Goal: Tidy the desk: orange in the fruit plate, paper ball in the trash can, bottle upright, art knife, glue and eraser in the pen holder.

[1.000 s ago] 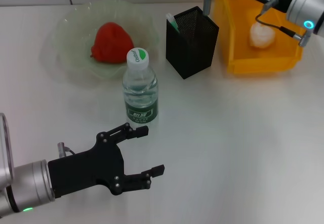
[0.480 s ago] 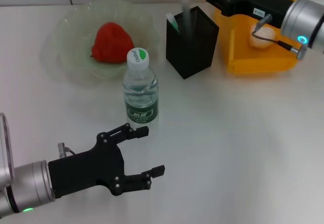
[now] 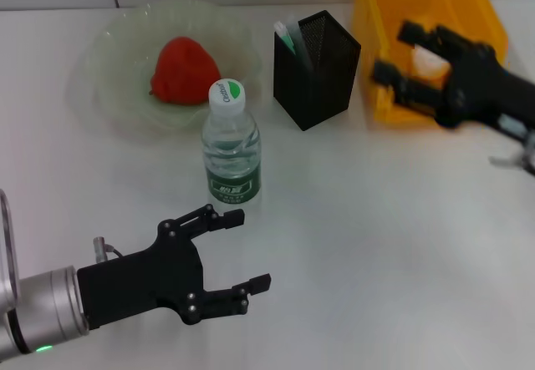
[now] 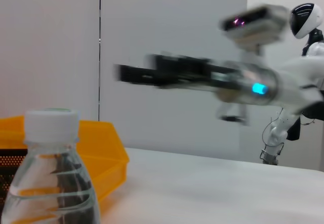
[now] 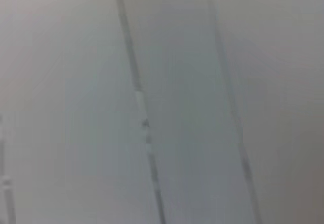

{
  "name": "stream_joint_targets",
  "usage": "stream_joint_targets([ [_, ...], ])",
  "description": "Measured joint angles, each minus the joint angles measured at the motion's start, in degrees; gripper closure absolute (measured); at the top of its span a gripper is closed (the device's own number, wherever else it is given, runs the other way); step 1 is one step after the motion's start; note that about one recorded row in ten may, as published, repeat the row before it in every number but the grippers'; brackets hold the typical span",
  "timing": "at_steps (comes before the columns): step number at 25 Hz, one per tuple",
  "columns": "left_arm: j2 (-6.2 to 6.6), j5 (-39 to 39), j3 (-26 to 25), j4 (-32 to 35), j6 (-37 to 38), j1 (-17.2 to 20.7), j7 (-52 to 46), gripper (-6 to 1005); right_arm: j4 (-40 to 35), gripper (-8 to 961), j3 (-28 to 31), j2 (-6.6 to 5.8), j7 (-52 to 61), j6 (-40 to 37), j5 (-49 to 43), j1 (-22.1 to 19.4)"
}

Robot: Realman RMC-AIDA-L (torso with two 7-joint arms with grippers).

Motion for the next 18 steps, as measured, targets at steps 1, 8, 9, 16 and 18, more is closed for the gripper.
stream_joint_targets([
  [1, 0.00, 0.00, 0.00, 0.00, 0.00, 0.00, 0.00, 140, 0.00, 274, 0.00, 0.00, 0.00, 0.00, 0.00, 0.00],
  [8, 0.03, 0.04, 0.19, -0.04, -1.33, -0.35, 0.00, 140, 7.45, 112, 0.58, -0.24, -20.55, -9.75, -1.24, -9.98],
  [9, 0.00, 0.04, 0.20, -0.05, -1.58, -0.35, 0.00, 140, 8.68, 112, 0.76, -0.26, -21.99, -10.13, -1.71, -10.62],
  [16, 0.01, 0.04, 0.29, -0.06, -2.71, -0.73, -0.41, 140, 12.48, 113, 0.84, -0.27, -25.03, -8.03, -10.26, -10.05],
  [18, 0.06, 0.04, 0.31, -0.06, -2.85, -0.86, -0.68, 140, 12.77, 114, 0.84, -0.16, -25.29, -6.88, -11.06, -9.74],
])
